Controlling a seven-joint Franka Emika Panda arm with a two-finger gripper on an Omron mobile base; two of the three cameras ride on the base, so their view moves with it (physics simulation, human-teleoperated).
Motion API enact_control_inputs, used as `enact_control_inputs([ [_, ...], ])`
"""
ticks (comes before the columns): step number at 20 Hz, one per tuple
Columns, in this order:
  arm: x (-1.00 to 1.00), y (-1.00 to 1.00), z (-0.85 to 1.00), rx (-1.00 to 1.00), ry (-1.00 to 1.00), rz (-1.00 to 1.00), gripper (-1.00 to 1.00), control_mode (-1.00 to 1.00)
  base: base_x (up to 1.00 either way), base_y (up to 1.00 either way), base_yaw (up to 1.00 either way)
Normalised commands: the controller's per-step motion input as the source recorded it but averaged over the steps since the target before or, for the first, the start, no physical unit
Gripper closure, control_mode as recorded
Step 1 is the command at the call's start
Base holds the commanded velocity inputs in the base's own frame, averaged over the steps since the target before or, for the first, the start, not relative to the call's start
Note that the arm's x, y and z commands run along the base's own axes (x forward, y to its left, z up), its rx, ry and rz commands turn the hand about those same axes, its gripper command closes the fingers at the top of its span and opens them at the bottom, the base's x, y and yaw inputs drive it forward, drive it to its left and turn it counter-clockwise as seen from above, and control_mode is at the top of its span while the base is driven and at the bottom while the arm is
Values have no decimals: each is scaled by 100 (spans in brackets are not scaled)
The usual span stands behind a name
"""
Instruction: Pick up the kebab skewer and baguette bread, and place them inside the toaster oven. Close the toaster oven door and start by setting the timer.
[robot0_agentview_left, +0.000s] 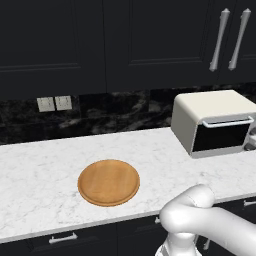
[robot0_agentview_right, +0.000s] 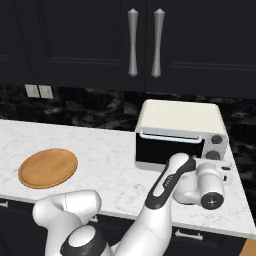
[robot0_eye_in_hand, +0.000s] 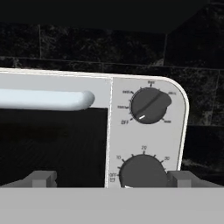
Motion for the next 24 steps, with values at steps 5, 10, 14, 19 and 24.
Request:
enact_control_inputs([
  [5,0,-14,-23,0,0,0,-100,-100,0,0,0],
  [10,0,-7,-12,0,0,0,-100,-100,0,0,0],
  [14,2,0,-2,0,0,0,-100,-100,0,0,0],
  [19,13,-1,-1,2,0,0,-100,-100,0,0,0],
  [24,21,-4,-1,4,0,0,-100,-100,0,0,0],
])
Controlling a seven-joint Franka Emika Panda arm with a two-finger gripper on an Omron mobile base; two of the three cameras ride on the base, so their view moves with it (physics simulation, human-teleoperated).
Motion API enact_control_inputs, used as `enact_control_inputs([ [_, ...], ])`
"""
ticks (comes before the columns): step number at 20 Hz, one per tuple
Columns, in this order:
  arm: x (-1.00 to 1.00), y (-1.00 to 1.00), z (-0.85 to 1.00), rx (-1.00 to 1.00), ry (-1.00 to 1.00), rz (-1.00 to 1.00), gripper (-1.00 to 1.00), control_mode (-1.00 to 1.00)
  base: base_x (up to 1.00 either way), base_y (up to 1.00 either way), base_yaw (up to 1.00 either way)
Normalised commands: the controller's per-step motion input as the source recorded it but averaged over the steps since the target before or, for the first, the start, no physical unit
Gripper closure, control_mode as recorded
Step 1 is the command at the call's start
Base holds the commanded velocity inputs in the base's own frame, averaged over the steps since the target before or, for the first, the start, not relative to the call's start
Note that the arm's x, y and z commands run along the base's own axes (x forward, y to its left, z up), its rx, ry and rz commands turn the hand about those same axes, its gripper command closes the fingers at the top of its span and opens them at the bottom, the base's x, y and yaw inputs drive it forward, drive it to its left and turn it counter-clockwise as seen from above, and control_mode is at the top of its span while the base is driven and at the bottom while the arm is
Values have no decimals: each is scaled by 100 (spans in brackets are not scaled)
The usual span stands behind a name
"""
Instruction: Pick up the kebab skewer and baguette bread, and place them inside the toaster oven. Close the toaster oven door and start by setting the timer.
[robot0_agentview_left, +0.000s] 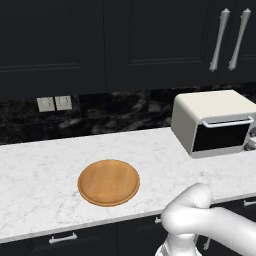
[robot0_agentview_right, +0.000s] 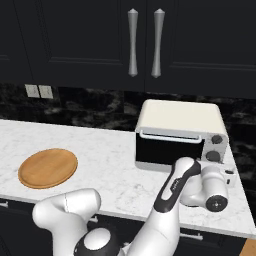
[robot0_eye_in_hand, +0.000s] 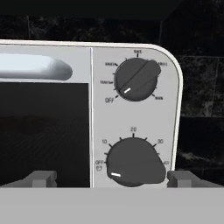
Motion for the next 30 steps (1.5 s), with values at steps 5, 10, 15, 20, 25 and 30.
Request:
enact_control_inputs([
  [5,17,-8,-1,5,0,0,-100,-100,0,0,0],
  [10,6,-13,-2,5,0,0,-100,-100,0,0,0],
  [15,2,-8,-6,2,0,0,-100,-100,0,0,0],
  [20,3,0,-6,0,0,0,-100,-100,0,0,0],
  [25,11,0,-2,0,0,0,-100,-100,0,0,0],
  [30,21,0,-4,0,0,0,-100,-100,0,0,0],
])
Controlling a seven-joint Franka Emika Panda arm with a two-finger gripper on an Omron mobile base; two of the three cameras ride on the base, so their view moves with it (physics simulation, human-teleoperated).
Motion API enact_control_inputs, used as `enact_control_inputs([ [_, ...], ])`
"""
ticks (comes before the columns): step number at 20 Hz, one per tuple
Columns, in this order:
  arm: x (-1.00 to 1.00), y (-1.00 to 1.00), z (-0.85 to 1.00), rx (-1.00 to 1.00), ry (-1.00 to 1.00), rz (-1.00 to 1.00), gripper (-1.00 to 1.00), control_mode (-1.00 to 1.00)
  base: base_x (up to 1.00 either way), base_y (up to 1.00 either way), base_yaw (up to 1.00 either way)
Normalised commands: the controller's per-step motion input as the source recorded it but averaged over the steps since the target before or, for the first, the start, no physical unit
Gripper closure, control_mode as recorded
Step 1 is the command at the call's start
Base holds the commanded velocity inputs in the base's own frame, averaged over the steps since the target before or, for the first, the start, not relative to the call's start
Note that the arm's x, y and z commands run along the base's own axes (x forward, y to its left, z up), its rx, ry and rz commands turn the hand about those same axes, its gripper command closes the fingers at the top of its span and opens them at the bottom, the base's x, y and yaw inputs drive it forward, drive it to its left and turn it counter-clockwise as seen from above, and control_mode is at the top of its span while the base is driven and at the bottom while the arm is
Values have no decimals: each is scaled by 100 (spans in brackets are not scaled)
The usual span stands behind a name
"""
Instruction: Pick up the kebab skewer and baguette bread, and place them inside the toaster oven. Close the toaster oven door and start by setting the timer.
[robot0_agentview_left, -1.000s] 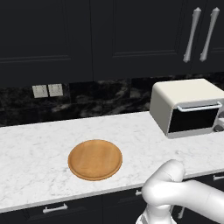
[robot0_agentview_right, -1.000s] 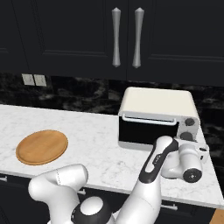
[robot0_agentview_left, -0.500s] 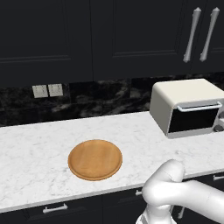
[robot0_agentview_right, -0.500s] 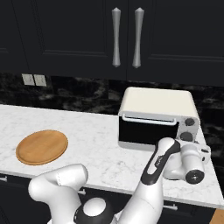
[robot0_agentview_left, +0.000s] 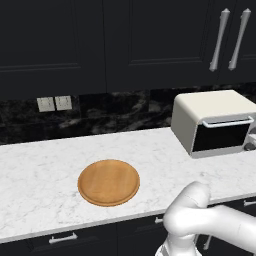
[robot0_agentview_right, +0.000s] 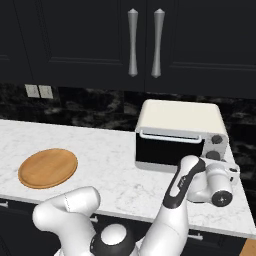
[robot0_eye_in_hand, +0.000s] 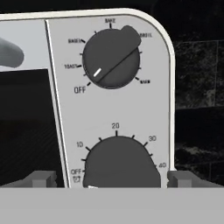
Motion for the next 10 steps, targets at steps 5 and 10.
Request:
enact_control_inputs([
  [5,15,-1,-8,1,0,0,-100,-100,0,0,0],
  [10,10,-1,-7,1,0,0,-100,-100,0,0,0],
])
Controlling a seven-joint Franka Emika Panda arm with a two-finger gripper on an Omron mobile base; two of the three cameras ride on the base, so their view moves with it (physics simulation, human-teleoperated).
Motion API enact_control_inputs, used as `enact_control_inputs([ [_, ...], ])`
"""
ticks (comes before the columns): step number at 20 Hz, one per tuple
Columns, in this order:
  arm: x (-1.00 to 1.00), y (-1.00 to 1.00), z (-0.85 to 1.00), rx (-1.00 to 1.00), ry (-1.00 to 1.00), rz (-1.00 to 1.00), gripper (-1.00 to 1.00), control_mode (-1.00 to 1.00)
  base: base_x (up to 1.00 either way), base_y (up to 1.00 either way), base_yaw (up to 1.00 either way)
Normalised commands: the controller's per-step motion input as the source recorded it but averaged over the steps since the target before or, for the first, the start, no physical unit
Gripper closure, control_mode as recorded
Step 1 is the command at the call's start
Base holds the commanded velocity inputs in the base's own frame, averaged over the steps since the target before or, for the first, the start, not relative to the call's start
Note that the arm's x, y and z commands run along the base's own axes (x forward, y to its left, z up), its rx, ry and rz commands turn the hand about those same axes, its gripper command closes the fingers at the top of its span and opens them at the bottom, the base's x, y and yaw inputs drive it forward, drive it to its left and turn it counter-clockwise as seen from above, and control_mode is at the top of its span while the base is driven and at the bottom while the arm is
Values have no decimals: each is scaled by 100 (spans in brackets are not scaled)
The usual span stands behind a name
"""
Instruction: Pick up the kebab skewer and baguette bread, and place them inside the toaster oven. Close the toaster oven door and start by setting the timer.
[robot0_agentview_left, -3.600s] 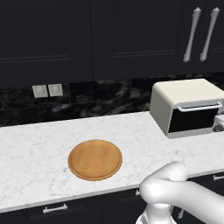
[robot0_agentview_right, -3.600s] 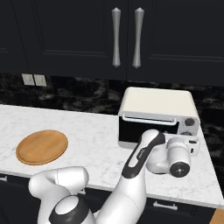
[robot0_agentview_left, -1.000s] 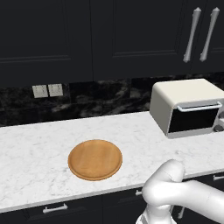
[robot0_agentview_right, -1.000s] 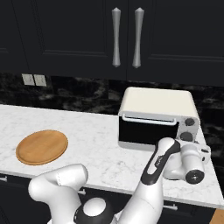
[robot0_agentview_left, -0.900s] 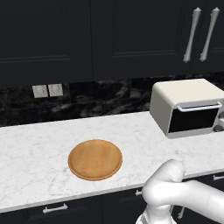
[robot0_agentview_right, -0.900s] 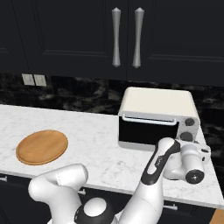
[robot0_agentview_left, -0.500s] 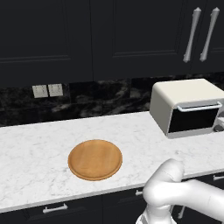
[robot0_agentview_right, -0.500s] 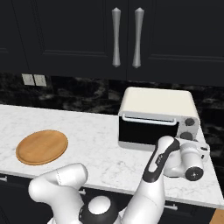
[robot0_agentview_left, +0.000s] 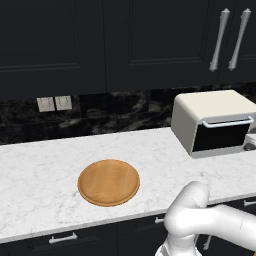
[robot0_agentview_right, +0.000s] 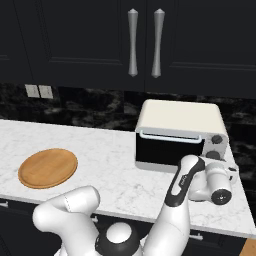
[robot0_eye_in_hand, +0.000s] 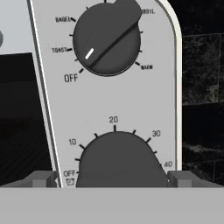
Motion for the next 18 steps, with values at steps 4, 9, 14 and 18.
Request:
enact_control_inputs([
  [4,11,0,-3,1,0,0,-100,-100,0,0,0],
  [9,10,-1,0,2,0,0,-100,-100,0,0,0],
  [14,0,-1,0,1,0,0,100,-100,0,0,0],
  [18,0,0,0,0,0,0,100,-100,0,0,0],
])
